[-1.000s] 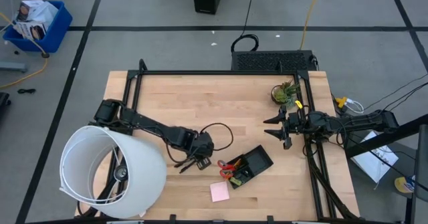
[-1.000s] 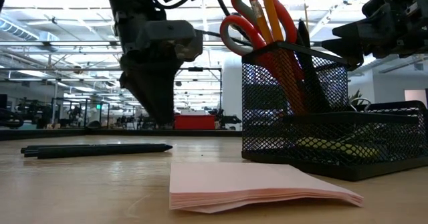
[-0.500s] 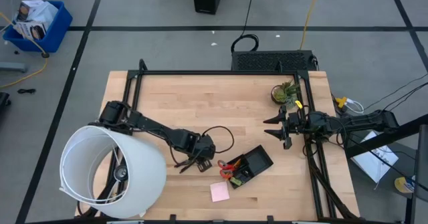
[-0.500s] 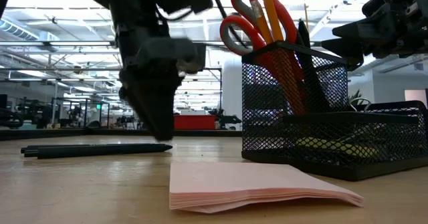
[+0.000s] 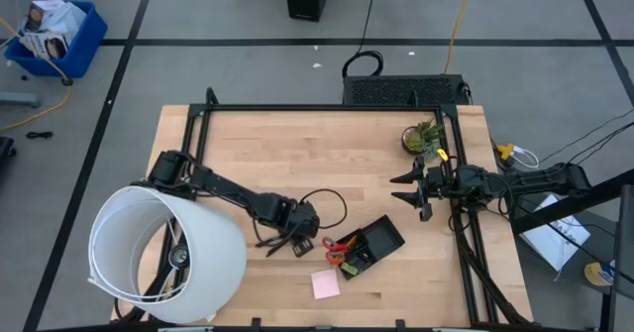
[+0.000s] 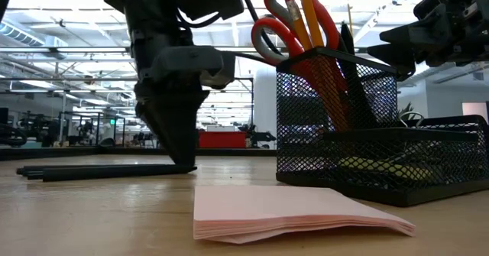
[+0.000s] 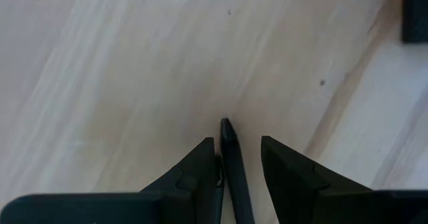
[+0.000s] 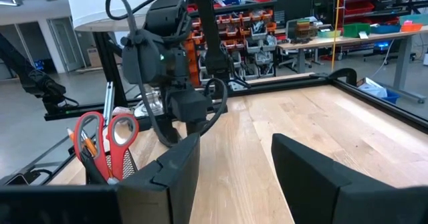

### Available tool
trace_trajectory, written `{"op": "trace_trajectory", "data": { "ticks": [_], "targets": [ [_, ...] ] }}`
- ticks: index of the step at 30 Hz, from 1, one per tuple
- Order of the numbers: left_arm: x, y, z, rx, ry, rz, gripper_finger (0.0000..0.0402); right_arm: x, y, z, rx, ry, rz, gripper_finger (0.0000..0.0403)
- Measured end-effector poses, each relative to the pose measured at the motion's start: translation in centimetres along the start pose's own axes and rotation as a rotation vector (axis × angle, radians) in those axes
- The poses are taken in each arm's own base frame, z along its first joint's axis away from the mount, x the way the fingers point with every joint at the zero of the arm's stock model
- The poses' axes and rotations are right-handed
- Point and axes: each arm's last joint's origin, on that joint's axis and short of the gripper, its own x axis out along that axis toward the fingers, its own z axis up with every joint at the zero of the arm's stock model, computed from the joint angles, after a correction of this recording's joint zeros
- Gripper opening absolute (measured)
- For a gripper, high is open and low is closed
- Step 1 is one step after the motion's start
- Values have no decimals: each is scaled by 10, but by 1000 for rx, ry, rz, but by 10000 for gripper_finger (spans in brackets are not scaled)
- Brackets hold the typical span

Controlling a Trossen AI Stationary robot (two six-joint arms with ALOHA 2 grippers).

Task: Pick and place office supplies into organizer
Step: Put the black pen into the black desk organizer

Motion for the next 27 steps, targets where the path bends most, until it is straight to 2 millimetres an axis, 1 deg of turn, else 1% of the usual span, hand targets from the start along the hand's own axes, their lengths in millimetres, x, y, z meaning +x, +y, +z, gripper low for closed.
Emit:
{"op": "trace_trajectory", "data": {
  "ticks": [10, 16, 21, 24, 27],
  "targets": [
    [3, -1, -2, 20, 7, 9, 127, 0, 0, 0, 0, 0, 0, 183],
    [17, -1, -3, 32, 23, 41, 127, 0, 0, 0, 0, 3, -1, 183],
    [22, 0, -4, 20, 34, 57, 124, 0, 0, 0, 0, 1, -1, 183],
    [22, 1, -4, 21, 33, 61, 103, 0, 0, 0, 0, 0, 0, 183],
    [23, 1, -5, 21, 30, 68, 65, 0, 0, 0, 0, 0, 0, 183]
  ]
}}
